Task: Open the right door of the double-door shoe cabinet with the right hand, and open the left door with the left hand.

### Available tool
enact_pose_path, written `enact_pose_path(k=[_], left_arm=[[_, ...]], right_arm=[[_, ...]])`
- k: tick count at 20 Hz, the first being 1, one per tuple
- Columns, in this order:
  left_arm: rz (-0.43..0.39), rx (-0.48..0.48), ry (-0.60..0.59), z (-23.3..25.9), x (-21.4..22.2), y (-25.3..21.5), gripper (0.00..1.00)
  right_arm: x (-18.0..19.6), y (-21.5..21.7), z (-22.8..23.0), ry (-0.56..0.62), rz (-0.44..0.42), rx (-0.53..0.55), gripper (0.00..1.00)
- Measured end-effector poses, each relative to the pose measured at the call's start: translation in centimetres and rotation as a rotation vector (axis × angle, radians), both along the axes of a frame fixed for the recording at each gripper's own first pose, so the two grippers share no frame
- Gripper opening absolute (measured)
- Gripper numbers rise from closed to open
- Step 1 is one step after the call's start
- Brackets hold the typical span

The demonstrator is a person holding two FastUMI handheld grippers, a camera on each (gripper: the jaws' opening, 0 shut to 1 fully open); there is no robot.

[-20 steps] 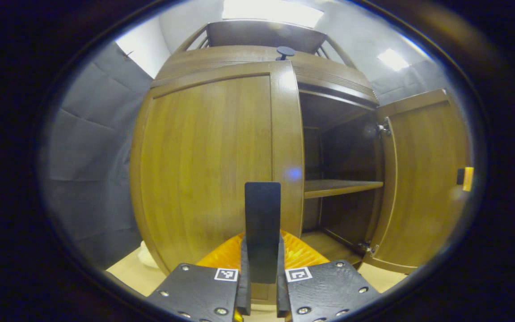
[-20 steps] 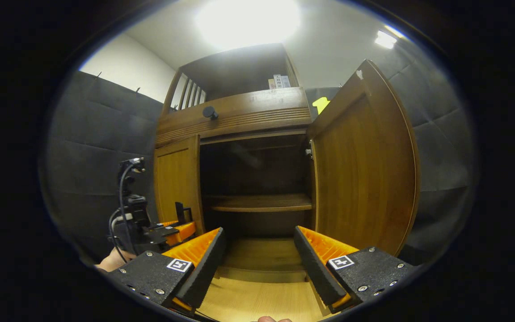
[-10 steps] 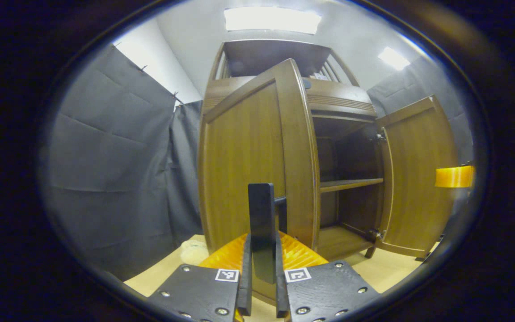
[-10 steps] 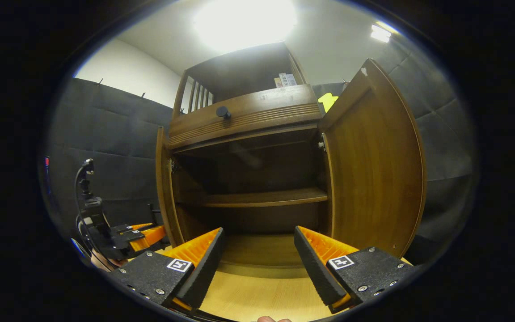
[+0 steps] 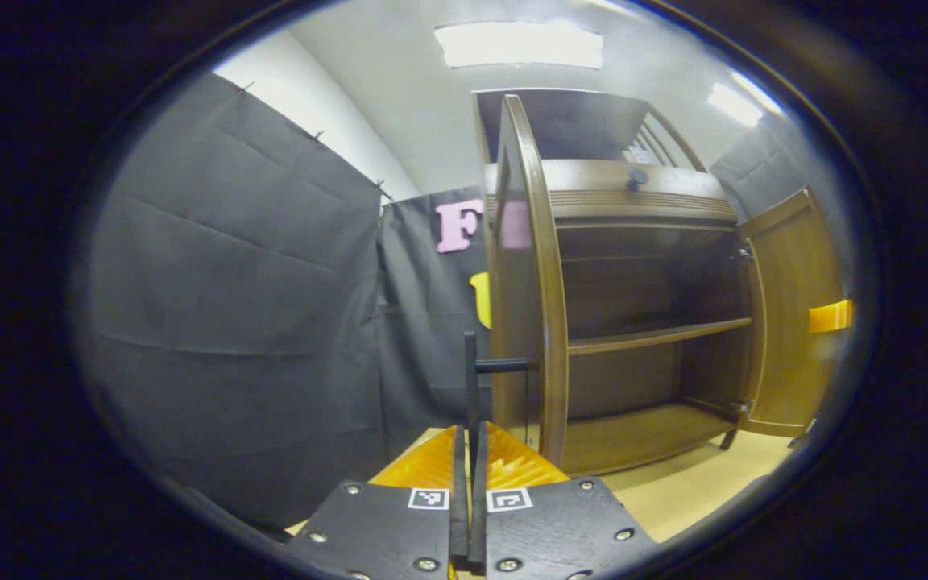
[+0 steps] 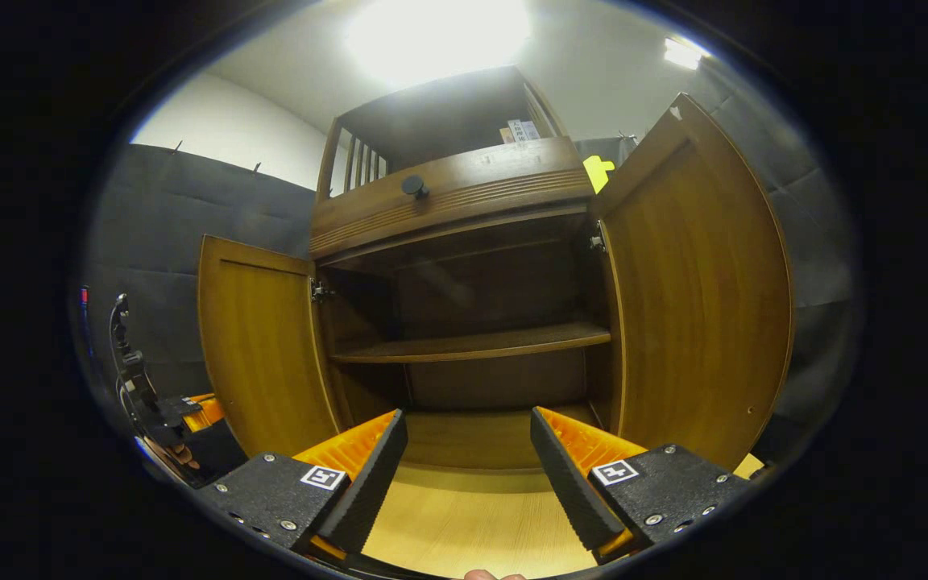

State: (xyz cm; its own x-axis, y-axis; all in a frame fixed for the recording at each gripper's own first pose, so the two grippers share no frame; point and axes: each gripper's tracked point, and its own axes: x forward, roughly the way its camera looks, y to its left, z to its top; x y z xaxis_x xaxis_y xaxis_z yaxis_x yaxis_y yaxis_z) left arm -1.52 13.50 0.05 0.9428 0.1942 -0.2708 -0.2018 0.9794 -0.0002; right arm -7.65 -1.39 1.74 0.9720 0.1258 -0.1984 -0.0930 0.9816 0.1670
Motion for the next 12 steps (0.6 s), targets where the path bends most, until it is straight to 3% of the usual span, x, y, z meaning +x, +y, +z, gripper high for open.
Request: enact_pose_path(k=[1,3,5,12], left_arm=[[-0.014,-0.010,-0.008,0.3,-0.4,-0.4,0.06],[-0.031,0.023,-0.006,0.3,-0.4,0.1,0.02],[-0.022,0.044,-0.005,0.1,-0.6,0.5,0.02],[0.129,0.194,-0.031,2.7,-1.2,2.8,0.02]], right_arm=[[0.1,0.0,0.1,-0.004,-0.009,0.002,0.95],[0.0,-0.1,0.0,-0.001,-0.020,-0.005,0.90],[-0.1,-0.1,0.0,0.004,-0.026,-0.012,0.95],[-0.3,0.3,0.1,-0.002,0.002,-0.041,0.95]])
